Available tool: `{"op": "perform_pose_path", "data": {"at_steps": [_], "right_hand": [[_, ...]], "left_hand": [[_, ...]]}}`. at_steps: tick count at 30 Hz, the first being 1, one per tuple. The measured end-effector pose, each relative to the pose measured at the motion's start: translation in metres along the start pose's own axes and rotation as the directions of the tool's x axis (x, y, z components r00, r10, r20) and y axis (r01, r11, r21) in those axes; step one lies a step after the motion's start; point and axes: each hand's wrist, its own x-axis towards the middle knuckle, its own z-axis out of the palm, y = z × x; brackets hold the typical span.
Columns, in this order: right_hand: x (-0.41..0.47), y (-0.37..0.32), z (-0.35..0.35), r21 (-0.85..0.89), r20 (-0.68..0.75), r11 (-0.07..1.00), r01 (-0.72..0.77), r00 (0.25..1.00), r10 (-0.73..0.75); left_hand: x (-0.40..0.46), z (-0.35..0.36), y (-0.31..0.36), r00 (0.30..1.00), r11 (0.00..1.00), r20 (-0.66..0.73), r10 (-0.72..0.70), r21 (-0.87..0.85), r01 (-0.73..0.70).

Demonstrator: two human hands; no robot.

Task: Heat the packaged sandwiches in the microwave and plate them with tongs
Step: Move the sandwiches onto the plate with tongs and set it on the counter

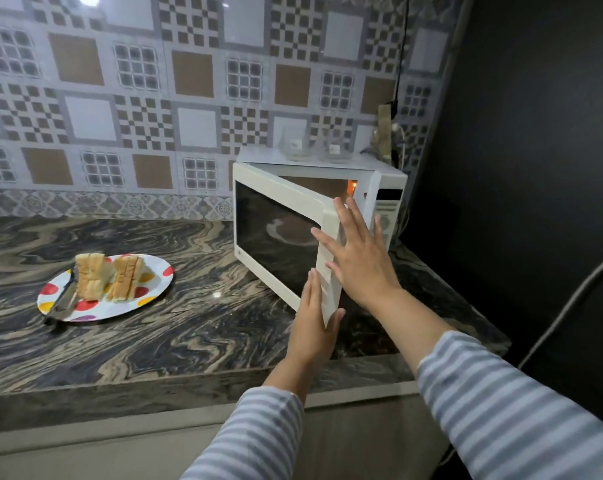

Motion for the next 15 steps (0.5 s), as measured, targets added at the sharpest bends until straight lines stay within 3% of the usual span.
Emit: {"op": "perform_pose_path", "data": {"at_steps": [15], "right_hand": [[0.063,0.146,0.085,-0.007,0.079,0.999,-0.036,0.996,0.037]], "left_hand": [[0.139,0.119,-0.019,0.994,0.998,0.091,0.06,0.002,-0.061]]}}
